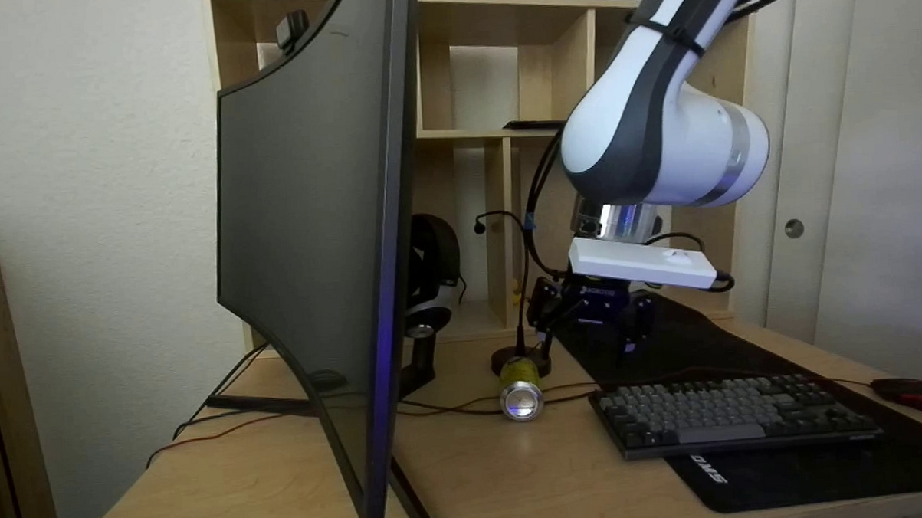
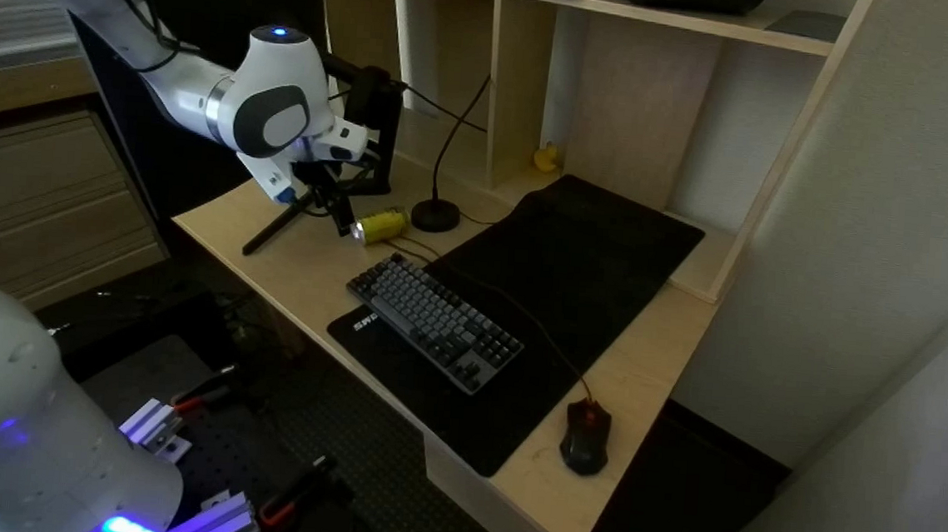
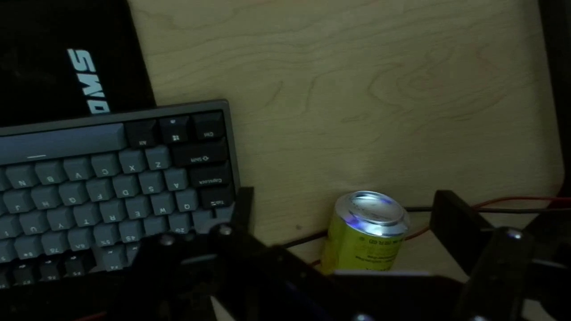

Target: Move the can from the left to the right

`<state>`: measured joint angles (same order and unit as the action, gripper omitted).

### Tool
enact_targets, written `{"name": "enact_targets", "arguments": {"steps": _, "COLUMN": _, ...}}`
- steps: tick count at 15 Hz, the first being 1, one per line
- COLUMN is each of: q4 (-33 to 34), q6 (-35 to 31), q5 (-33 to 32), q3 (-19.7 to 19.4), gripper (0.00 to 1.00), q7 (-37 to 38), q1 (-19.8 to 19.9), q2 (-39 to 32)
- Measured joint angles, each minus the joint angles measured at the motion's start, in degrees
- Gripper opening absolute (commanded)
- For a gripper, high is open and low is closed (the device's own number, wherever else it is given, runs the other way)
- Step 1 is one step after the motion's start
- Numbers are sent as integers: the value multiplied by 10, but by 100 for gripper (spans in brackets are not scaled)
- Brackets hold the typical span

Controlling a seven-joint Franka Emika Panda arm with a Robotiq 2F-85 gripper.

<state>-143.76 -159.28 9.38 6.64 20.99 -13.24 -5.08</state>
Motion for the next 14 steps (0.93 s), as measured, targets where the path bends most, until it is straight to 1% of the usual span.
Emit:
{"name": "enact_targets", "arguments": {"steps": 3, "q4": 70, "q6": -26, "q5": 19, "q3": 12, "gripper": 100, "q7": 7, "q1": -1, "q2": -73}}
{"name": "enact_targets", "arguments": {"steps": 5, "q4": 129, "q6": -32, "q5": 11, "q3": 8, "gripper": 100, "q7": 36, "q1": -6, "q2": -122}}
{"name": "enact_targets", "arguments": {"steps": 6, "q4": 146, "q6": -31, "q5": 9, "q3": 7, "gripper": 100, "q7": 41, "q1": -8, "q2": -137}}
{"name": "enact_targets", "arguments": {"steps": 11, "q4": 143, "q6": -31, "q5": 6, "q3": 4, "gripper": 100, "q7": 44, "q1": -10, "q2": -136}}
{"name": "enact_targets", "arguments": {"steps": 14, "q4": 156, "q6": -47, "q5": -3, "q3": -8, "gripper": 100, "q7": 58, "q1": -21, "q2": -160}}
